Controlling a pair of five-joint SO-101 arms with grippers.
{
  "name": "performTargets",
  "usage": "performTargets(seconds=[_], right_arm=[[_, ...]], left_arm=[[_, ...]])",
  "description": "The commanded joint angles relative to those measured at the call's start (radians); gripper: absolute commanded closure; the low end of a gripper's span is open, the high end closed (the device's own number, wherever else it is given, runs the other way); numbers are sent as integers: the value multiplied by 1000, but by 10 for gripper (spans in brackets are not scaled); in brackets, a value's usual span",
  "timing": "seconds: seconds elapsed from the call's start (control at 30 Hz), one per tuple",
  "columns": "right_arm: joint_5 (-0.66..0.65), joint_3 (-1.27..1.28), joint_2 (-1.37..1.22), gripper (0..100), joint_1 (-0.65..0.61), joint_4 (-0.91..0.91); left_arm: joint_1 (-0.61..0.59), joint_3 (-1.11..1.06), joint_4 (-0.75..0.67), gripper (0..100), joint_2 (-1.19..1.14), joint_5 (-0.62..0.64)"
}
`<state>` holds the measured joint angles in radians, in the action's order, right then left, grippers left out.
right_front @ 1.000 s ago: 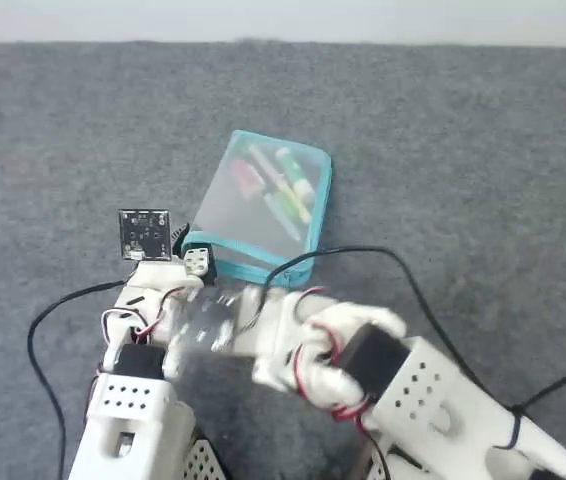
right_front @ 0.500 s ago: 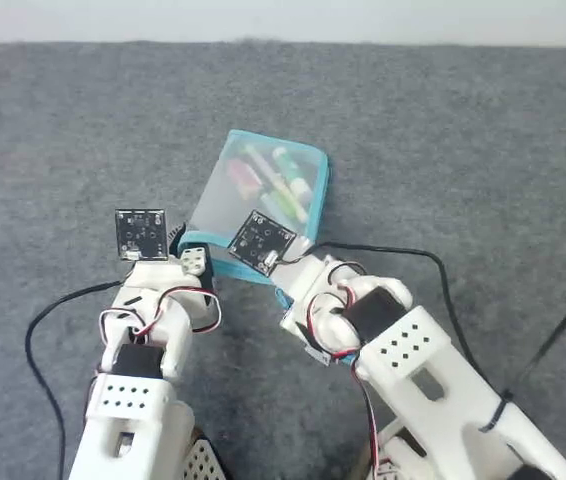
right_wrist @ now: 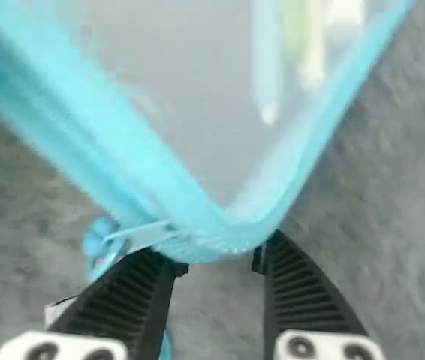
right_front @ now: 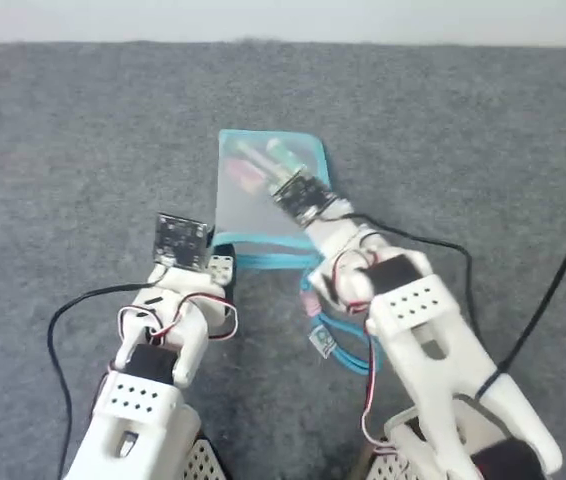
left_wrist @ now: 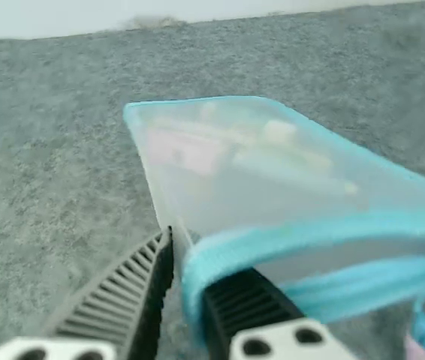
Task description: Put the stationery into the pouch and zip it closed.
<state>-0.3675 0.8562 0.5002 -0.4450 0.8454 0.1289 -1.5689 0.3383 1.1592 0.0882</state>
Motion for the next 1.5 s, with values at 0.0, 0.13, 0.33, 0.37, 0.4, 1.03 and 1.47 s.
performTargets(seconds=[0.0, 0.13, 0.33, 0.37, 0.4, 1.03, 1.47], right_arm=[[-14, -69, 4, 870, 77, -33], [-20, -63, 4, 905, 94, -28], [-25, -61, 4, 992, 90, -27], [-38, -57, 4, 992, 88, -25], [-66, -43, 5, 991, 87, -27], [-222, 180, 446, 991, 47, 91], [-75, 155, 464, 733, 10, 289]], left_arm=[[44, 13, -32, 988, 31, -41], [84, 8, -12, 988, 31, -48], [80, 8, -12, 987, 31, -48], [80, 8, -12, 982, 31, -48], [80, 8, -12, 969, 31, -48], [87, 7, -18, 994, 29, -49], [-29, 22, -64, 991, 31, 28]])
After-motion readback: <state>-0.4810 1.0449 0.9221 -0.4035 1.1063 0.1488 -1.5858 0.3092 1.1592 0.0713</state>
